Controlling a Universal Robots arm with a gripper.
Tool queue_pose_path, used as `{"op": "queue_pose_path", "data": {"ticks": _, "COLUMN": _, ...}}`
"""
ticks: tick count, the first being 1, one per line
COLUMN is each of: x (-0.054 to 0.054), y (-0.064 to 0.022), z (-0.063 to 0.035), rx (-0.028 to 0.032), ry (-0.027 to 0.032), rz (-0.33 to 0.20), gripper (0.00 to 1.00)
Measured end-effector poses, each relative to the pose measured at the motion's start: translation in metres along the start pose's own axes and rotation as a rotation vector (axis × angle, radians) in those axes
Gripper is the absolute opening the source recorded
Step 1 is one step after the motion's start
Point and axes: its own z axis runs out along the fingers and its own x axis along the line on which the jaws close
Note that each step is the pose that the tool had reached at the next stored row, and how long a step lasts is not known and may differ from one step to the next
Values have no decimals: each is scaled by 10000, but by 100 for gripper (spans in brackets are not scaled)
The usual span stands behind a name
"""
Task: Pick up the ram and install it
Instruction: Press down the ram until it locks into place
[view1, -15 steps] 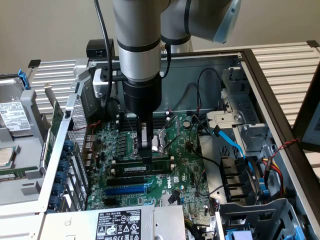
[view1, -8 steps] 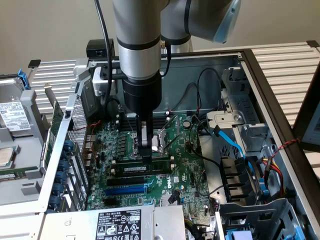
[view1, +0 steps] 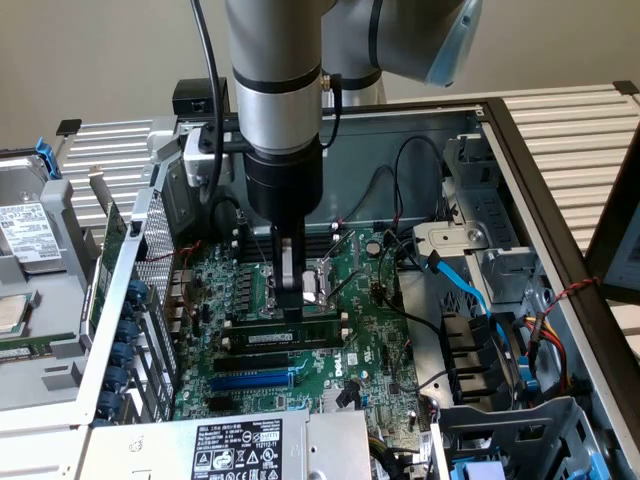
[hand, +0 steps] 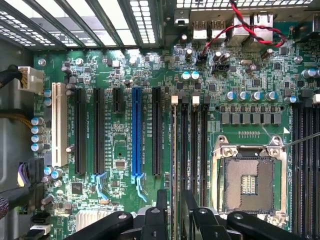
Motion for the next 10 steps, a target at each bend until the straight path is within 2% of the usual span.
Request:
{"op": "queue_pose_path", "data": {"ticks": 3, "x": 0, "y": 10, "z": -12, "rx": -25, "ry": 10, "rz": 0, "gripper": 25}}
{"op": "queue_pose_path", "data": {"ticks": 5, "x": 1, "y": 16, "z": -14, "rx": -54, "ry": 44, "rz": -1, "gripper": 12}}
{"op": "queue_pose_path", "data": {"ticks": 8, "x": 2, "y": 25, "z": -15, "rx": -81, "ry": 123, "rz": -3, "gripper": 11}}
{"op": "queue_pose_path", "data": {"ticks": 10, "x": 3, "y": 30, "z": -15, "rx": -85, "ry": 152, "rz": -3, "gripper": 11}}
